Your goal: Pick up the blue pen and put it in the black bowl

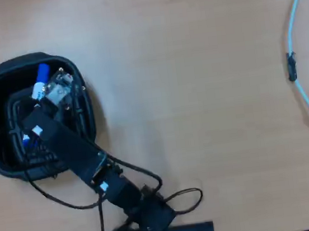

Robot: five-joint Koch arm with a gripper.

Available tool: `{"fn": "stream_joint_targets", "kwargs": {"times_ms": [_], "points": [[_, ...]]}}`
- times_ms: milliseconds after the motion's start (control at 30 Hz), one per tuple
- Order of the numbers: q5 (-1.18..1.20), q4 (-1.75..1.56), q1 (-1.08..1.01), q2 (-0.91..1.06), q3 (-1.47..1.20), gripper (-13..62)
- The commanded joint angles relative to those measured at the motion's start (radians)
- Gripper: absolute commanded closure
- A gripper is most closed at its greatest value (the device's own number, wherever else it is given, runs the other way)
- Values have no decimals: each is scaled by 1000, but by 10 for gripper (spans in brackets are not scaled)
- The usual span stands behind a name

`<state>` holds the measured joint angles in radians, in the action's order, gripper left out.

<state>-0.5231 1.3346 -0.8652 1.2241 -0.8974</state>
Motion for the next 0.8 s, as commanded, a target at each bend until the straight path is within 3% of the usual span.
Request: {"fn": "stream_joint_targets", "kwargs": {"times_ms": [0, 400, 633, 767], "points": [[54, -91, 21, -6, 92, 568], [216, -126, 54, -204, 69, 564], [222, -112, 51, -268, 17, 461], [224, -98, 48, -268, 3, 361]]}}
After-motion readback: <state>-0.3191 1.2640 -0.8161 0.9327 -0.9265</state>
